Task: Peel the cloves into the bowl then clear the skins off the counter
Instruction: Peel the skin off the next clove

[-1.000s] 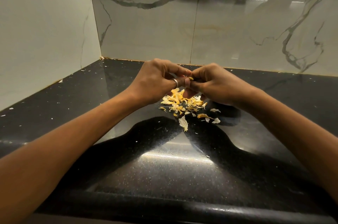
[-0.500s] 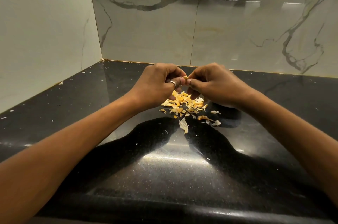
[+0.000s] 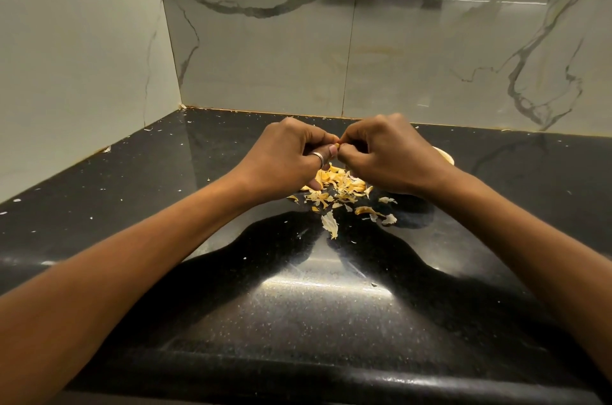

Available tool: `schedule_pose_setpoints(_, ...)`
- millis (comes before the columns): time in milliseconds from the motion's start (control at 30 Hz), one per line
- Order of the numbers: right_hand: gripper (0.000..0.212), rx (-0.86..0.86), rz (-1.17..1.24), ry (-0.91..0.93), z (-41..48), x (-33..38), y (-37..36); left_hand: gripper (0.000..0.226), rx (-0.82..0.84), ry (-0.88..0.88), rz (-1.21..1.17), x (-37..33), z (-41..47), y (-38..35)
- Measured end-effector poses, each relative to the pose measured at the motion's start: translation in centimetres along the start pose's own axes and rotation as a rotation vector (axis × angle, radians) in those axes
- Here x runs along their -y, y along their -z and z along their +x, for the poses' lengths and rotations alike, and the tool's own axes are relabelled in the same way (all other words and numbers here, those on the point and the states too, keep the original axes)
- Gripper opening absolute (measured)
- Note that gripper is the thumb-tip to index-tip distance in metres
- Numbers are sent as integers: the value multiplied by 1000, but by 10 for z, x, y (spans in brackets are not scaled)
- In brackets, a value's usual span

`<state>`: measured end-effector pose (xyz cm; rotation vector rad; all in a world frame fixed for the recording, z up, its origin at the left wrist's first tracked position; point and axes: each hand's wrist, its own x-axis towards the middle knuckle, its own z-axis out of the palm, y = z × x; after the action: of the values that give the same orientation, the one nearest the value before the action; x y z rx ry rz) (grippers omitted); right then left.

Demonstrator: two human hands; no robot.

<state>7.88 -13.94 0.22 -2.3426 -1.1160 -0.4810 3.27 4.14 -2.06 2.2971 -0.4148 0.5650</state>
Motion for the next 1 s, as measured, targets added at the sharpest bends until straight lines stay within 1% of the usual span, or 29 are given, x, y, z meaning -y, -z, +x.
schedule_pose_setpoints(167,23,-36,-12,36,1,-2,-2,23,-3,24,-59,0,1,2)
schedule_pose_setpoints(333,21,-87,-6,64,1,-4,-2,12,-28,187,-254,-7,1,1)
schedule_pose_setpoints(433,21,-109,-17,68,1,-4,-4,9,1,206,-314,-10,0,2)
schedule_pose_setpoints(533,21,-135,-16,78,0,-3,-5,9,2,208,-321,-12,0,4)
schedule_pose_setpoints(700,26,-156,-35,101,-1,-3,-5,10,-6,196,-331,-14,0,6)
schedule_pose_setpoints(1000,28,-123,-18,118,-1,-3,-3,13,59,233,-354,-19,-1,12)
